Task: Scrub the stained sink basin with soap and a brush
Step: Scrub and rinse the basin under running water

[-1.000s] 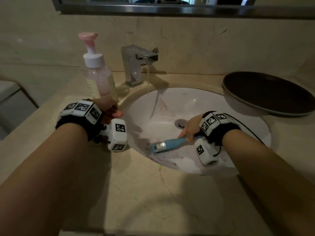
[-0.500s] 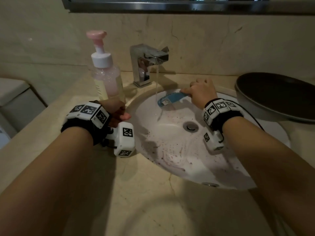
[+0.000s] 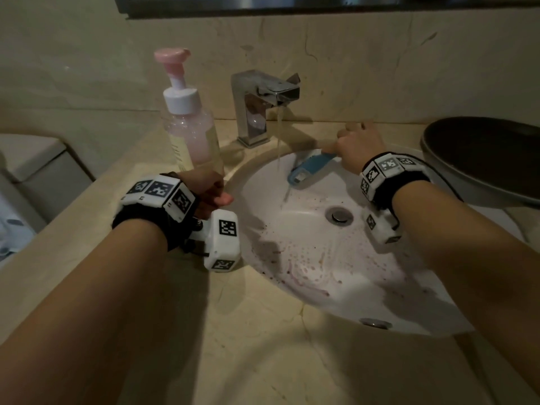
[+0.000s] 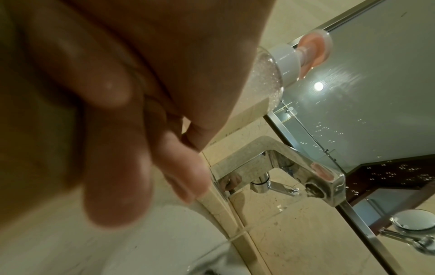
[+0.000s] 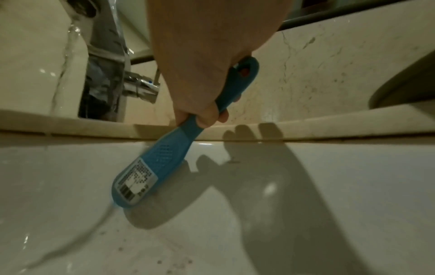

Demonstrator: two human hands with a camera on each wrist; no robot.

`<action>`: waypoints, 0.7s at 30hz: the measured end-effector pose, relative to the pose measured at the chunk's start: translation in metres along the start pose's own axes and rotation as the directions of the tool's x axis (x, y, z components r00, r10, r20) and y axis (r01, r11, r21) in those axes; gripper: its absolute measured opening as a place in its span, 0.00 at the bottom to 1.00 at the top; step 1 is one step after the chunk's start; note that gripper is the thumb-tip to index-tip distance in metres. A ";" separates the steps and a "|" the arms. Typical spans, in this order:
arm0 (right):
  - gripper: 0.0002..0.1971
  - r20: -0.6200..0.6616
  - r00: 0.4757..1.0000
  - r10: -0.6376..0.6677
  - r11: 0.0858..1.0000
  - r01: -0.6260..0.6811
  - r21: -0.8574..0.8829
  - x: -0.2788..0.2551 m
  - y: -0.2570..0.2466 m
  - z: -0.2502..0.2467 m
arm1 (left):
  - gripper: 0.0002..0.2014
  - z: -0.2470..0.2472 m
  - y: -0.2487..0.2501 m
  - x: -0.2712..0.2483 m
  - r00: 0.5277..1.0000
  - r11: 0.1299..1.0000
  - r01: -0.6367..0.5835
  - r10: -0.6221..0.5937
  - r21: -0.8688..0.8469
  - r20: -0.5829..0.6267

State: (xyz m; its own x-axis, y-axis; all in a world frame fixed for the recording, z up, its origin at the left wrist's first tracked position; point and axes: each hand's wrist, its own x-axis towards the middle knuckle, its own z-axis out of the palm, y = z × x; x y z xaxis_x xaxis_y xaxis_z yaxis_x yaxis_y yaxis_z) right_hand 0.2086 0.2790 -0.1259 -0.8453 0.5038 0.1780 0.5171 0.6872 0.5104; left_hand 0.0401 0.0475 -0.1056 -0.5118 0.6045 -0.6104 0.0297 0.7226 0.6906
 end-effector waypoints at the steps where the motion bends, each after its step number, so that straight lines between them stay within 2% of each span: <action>1: 0.20 0.029 0.999 0.014 1.000 -0.014 0.001 -0.001 0.003 0.000 | 0.18 0.000 0.000 0.000 1.000 1.000 0.000 0.000 0.005 -0.007; 3: 0.19 0.016 1.000 -0.013 1.000 0.013 -0.014 -0.002 0.006 -0.005 | 0.19 0.000 0.001 0.000 1.000 0.999 0.006 -0.006 0.039 -0.006; 5: 0.21 -0.052 0.997 -0.059 0.998 0.058 -0.028 0.002 0.003 -0.011 | 0.20 -0.001 0.001 0.001 1.000 0.997 0.014 -0.014 0.075 0.008; 8: 0.23 -0.112 0.994 -0.001 1.000 0.004 0.024 0.007 0.001 -0.019 | 0.20 -0.001 0.000 0.002 1.000 0.997 0.022 -0.022 0.068 -0.004; 10: 0.21 -0.048 0.998 0.045 0.997 -0.042 0.062 0.005 0.003 -0.018 | 0.20 -0.001 -0.001 0.002 1.000 0.998 0.025 -0.025 0.049 -0.017; 13: 0.16 0.123 0.992 0.000 1.000 0.004 -0.031 -0.002 0.004 -0.010 | 0.19 -0.001 -0.001 0.002 1.000 1.000 0.020 -0.020 0.017 -0.011; 14: 0.16 0.146 0.989 -0.002 0.999 0.009 -0.053 -0.005 0.004 -0.005 | 0.18 0.000 0.000 0.003 1.000 1.000 0.017 -0.017 -0.002 -0.019; 16: 0.17 0.123 0.992 0.007 0.999 -0.002 -0.040 -0.008 0.003 0.001 | 0.16 0.000 0.000 0.004 0.999 0.999 0.010 -0.012 -0.043 -0.044; 21: 0.20 -0.039 0.999 0.024 0.996 -0.021 0.091 -0.008 -0.001 0.004 | 0.15 0.000 0.001 0.002 0.999 0.999 0.020 -0.022 -0.042 -0.048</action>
State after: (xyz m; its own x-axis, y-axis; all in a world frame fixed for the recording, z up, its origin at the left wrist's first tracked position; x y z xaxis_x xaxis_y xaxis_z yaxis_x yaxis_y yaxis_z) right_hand 0.2149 0.2764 -0.1315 -0.8370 0.4998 0.2226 0.5446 0.7216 0.4275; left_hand 0.0394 0.0497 -0.1057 -0.5529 0.5717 -0.6062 -0.0169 0.7196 0.6941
